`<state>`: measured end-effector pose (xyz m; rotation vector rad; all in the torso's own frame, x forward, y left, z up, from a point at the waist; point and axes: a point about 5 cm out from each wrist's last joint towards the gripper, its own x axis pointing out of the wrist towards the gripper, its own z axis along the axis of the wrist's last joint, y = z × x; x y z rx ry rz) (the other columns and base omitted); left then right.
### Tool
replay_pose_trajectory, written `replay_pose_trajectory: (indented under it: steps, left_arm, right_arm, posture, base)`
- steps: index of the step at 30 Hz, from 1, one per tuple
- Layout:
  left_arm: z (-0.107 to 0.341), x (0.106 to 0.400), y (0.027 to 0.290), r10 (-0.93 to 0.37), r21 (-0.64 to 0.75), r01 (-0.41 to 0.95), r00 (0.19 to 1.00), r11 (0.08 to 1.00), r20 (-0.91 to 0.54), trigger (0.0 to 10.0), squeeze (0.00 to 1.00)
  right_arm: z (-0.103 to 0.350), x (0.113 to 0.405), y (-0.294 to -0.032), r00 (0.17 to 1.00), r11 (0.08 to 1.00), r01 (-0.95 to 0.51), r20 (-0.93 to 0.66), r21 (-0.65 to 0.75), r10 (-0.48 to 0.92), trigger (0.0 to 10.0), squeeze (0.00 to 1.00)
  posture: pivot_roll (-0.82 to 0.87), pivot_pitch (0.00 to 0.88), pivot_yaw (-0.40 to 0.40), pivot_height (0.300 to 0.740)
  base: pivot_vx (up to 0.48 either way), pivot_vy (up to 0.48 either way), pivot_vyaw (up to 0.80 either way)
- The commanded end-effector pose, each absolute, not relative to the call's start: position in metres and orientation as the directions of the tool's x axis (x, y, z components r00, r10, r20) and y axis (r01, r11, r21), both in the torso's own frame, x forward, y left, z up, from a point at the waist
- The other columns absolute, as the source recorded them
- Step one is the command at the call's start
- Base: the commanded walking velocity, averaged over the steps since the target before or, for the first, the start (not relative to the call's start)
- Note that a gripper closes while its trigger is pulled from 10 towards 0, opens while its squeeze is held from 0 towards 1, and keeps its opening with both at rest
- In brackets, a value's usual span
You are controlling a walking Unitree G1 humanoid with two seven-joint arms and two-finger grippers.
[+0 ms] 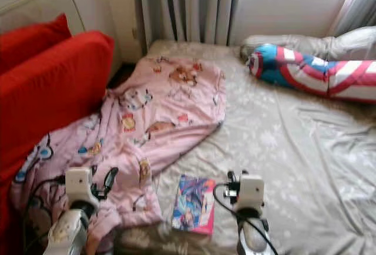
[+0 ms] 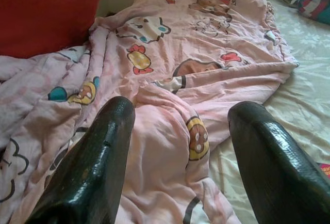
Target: Clean up the room
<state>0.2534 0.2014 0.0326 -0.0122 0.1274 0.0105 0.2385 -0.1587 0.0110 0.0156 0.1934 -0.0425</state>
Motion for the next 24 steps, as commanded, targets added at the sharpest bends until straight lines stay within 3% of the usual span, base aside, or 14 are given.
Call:
replay_pose_trajectory:
  steps: [1,8,13,24]
  left_arm:
    - [0.0347,0.2553,0.1983,-0.001,-0.019,-0.002,0.992,1.000,-0.124,10.0,0.00]
    - [0.0346,0.2558,0.1976,-0.003,-0.021,0.000,0.992,1.000,-0.125,10.0,0.00]
    - [0.0344,0.2559,0.1969,-0.005,-0.022,0.002,0.992,1.000,-0.126,10.0,0.00]
    - [0.0348,0.2569,0.1951,-0.008,-0.025,0.005,0.992,1.000,-0.126,10.0,0.00]
  right_arm:
    - [0.0118,0.2391,-0.1597,0.980,0.999,0.045,-0.192,0.005,-0.043,10.0,0.00]
    - [0.0089,0.2393,-0.1602,0.975,0.999,0.043,-0.217,-0.003,-0.043,10.0,0.00]
    - [0.0072,0.2395,-0.1598,0.973,0.999,0.039,-0.226,-0.005,-0.039,10.0,0.00]
    - [0.0085,0.2395,-0.1574,0.979,1.000,0.019,-0.203,0.021,-0.014,10.0,0.00]
  posture:
    - [-0.14,0.018,-0.030,0.666]
    - [-0.14,0.019,-0.030,0.666]
    - [-0.14,0.018,-0.031,0.637]
    - [-0.14,0.014,-0.032,0.637]
  base:
    - [0.000,0.000,0.00]
    - [0.000,0.000,0.00]
    - [0.000,0.000,0.00]
    - [0.000,0.000,0.00]
